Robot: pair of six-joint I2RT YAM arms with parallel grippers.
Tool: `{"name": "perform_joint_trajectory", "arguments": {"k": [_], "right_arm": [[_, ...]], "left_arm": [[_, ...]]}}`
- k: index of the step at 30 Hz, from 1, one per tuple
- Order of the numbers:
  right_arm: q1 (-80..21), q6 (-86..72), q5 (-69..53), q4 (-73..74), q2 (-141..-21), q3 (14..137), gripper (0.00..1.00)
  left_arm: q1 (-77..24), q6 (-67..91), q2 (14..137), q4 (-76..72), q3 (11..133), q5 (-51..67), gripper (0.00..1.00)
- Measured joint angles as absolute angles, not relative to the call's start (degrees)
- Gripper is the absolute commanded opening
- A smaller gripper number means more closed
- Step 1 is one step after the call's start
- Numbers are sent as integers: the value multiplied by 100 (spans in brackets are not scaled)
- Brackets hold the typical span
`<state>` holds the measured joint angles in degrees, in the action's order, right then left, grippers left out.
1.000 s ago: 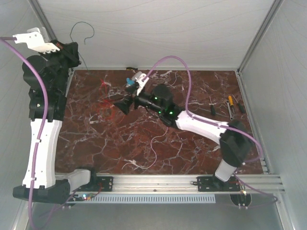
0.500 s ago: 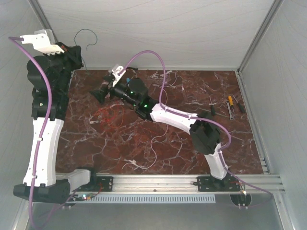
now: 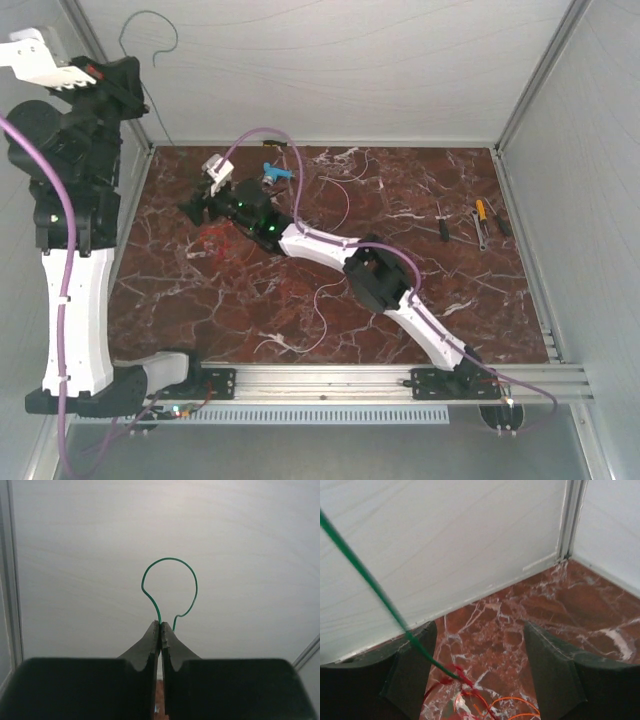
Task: Zip-tie the wires
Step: Untie the cable at the center of the board.
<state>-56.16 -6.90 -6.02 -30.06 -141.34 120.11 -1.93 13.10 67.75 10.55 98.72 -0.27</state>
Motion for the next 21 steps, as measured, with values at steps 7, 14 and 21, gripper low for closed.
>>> {"name": "perform_joint_trajectory", "arguments": {"k": [7, 14, 21], "right_arm": [[-5695, -873, -593, -2744, -14908, 12641, 55], [-5789, -1022, -593, -2700, -15189, 12829, 49], [-5889, -1087, -580, -2552, -15616, 13117, 51]], "left_arm": [[-193, 1326, 7122, 1192, 11218, -113, 0], [-193, 1350, 7649, 1398, 12650, -117, 0], [-193, 1367, 8062, 1402, 13797, -110, 0]]}}
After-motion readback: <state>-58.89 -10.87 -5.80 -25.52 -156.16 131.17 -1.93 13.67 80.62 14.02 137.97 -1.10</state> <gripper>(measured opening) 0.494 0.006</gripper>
